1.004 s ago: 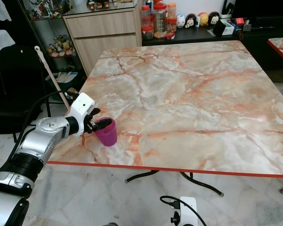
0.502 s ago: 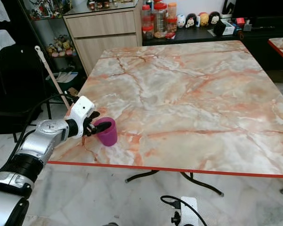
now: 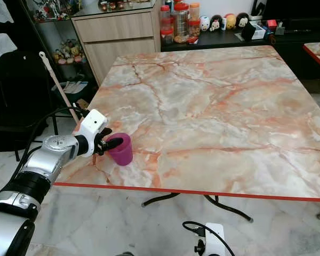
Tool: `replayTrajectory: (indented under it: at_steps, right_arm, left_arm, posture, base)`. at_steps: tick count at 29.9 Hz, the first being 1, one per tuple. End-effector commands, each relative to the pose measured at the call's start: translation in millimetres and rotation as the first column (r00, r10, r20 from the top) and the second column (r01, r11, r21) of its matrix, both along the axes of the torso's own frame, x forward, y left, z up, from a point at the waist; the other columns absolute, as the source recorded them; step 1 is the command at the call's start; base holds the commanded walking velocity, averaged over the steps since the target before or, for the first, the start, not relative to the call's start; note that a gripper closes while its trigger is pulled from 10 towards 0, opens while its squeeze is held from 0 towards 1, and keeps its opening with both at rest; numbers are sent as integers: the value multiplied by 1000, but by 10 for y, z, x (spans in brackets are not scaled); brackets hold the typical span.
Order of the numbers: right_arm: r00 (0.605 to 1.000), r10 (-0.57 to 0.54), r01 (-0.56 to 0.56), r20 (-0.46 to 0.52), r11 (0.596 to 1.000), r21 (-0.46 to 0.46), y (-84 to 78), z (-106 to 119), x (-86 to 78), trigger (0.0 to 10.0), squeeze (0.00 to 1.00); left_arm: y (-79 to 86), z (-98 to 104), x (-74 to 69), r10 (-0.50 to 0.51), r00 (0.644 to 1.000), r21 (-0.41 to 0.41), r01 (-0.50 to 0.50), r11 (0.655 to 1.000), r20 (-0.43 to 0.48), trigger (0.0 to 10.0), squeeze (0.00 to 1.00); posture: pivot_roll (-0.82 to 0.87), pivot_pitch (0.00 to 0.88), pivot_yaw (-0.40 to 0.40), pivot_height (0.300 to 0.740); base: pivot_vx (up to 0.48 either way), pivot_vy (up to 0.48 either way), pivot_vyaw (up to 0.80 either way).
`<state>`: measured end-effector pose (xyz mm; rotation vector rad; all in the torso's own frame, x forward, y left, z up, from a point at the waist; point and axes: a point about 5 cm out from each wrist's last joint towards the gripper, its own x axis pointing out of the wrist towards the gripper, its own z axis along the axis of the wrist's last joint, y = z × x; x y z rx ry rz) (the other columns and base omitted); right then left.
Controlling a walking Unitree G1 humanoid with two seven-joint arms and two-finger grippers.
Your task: Setting the table
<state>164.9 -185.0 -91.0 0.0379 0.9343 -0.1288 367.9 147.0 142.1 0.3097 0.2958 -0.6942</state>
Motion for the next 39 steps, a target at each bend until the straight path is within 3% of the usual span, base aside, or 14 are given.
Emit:
replayTrajectory:
  at_steps: [1, 17, 30, 31, 33, 35, 38, 39]
  right_arm:
    - [1000, -11, 11, 3, 1000, 10, 24, -1, 4, 10000, 0]
    - [1000, -15, 15, 9, 1000, 12, 23, 3, 10, 10000, 0]
    - [1000, -15, 15, 11, 1000, 13, 12, 3, 5, 10000, 0]
    - [1000, -14, 14, 9, 1000, 13, 13, 2, 1, 10000, 0]
    - [1000, -13, 13, 7, 1000, 14, 14, -2, -7, 10000, 0]
    - [1000, -14, 14, 7, 1000, 15, 16, -4, -12, 10000, 0]
    - [1000, -10, 10, 5, 1000, 15, 16, -7, -18, 10000, 0]
    - [1000, -10, 10, 5, 1000, 15, 16, -7, -18, 10000, 0]
  left_arm:
    - [43, 17, 18, 6, 1000, 20, -5, 1000, -6, 0, 0]
    - [21, -52, -27, -33, 999, 45, 35, 998, -32, 0, 0]
    - [47, -15, -30, -19, 999, -17, 18, 1000, -30, 353, 0]
    - [55, -14, -32, -13, 999, -25, 12, 1000, -29, 9804, 0]
    - [76, -13, -35, 17, 1000, -65, -18, 998, -24, 10000, 0]
    - [118, 8, -38, 98, 995, -171, -96, 981, 3, 10000, 0]
    - [213, -24, -69, 267, 964, -323, -250, 913, 9, 10000, 0]
    - [213, -24, -69, 267, 964, -323, -250, 913, 9, 10000, 0]
  posture:
    - [66, 7, 131, 712]
    - [60, 15, 131, 712]
    - [60, 16, 127, 712]
    - [60, 16, 128, 712]
    - [58, 12, 131, 712]
    - [54, 9, 133, 712]
    - [58, 5, 133, 712]
    - [58, 5, 133, 712]
  base:
    - [0, 0, 0]
    - [0, 0, 0]
    - [0, 0, 0]
    - [0, 0, 0]
    - [0, 0, 0]
    - [0, 0, 0]
    - [0, 0, 0]
    - [0, 0, 0]
